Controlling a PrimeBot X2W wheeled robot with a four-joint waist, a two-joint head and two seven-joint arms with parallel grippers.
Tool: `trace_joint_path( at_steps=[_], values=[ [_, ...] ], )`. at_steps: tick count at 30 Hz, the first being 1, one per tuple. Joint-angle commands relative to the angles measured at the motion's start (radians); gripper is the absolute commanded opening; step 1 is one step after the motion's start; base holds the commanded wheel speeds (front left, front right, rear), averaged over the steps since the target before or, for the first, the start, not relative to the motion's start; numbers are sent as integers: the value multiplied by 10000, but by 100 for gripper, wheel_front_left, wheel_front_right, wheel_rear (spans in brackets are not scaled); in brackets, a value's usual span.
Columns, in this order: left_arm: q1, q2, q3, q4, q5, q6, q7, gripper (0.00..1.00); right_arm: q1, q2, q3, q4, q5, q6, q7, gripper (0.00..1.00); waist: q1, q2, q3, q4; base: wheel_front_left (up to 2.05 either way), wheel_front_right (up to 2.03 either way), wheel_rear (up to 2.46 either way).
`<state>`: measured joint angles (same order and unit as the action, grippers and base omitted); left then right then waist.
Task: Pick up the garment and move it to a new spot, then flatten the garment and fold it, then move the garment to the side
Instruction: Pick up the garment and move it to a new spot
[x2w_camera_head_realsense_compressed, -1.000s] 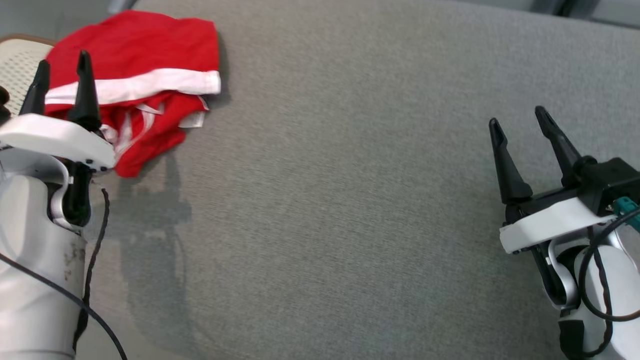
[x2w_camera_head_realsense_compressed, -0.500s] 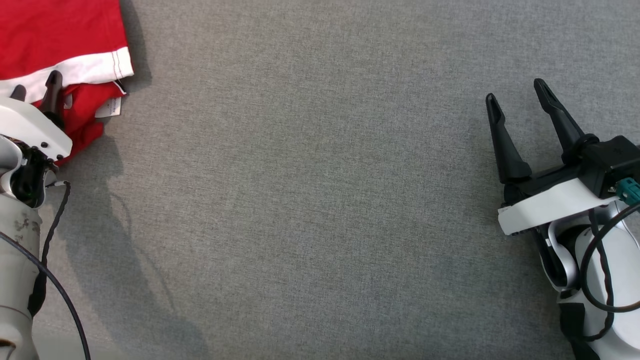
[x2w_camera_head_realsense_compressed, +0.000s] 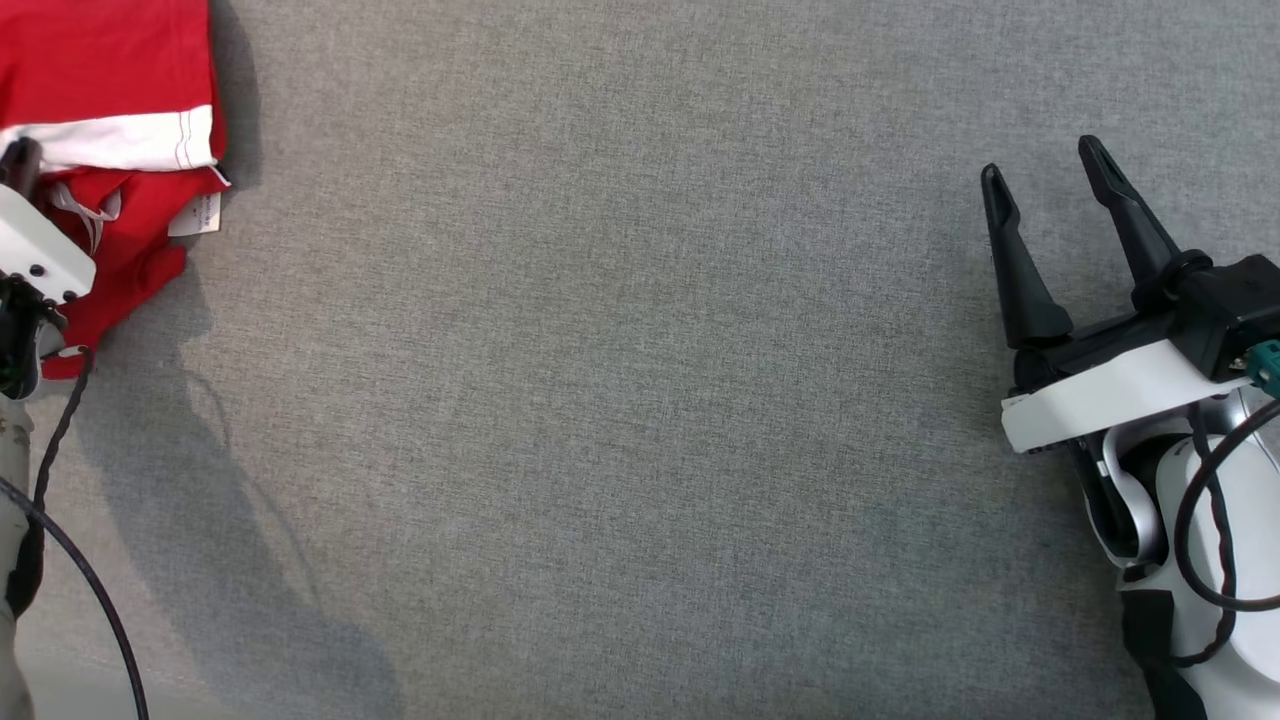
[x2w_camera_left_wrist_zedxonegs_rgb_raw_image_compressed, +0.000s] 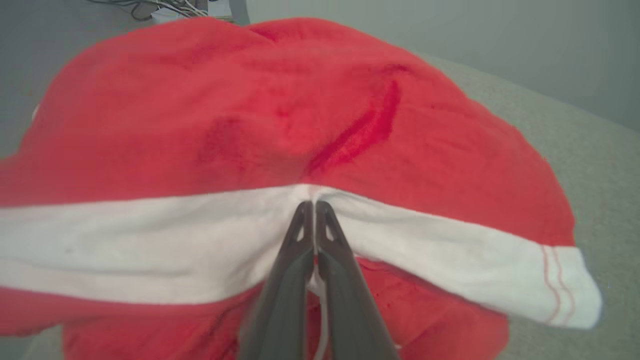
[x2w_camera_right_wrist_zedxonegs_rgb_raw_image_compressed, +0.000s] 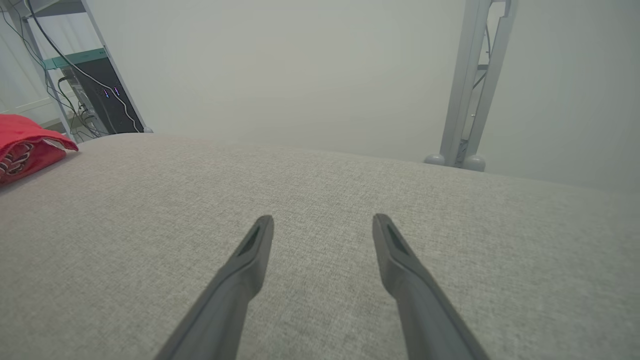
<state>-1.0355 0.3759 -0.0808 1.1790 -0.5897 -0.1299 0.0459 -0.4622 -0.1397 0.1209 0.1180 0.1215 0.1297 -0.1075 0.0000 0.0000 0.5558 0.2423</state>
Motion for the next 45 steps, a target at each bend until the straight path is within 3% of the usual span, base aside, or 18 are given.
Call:
trace_joint_path(
  at_steps=[1,11,17,29,38,45],
  values=[
    [-238,197,-43,-82,98,0,-252,0,0,-46,-43,61,50,19,-87,100,0,0,-63,30,0,0,0],
    [-441,632,-183,-870,362,51,-2577,0,204,83,-257,156,86,19,-285,100,0,0,-696,136,0,0,0],
    [8,734,61,-1967,495,272,-3048,0,422,194,-388,307,139,19,-443,100,0,0,-1276,98,0,0,0],
    [3981,400,1143,-8374,1380,1600,-3083,0,1294,481,-797,312,251,19,-653,100,0,0,-2767,-178,0,0,0],
    [7614,-173,1348,-12831,1321,2900,-2203,0,1893,682,-942,37,325,19,-585,100,0,0,-3354,-690,0,0,0],
    [8280,-407,594,-14481,1623,3039,-1700,0,1957,798,-1033,-231,370,19,-579,100,0,0,-3231,-1371,0,0,0]
  ],
)
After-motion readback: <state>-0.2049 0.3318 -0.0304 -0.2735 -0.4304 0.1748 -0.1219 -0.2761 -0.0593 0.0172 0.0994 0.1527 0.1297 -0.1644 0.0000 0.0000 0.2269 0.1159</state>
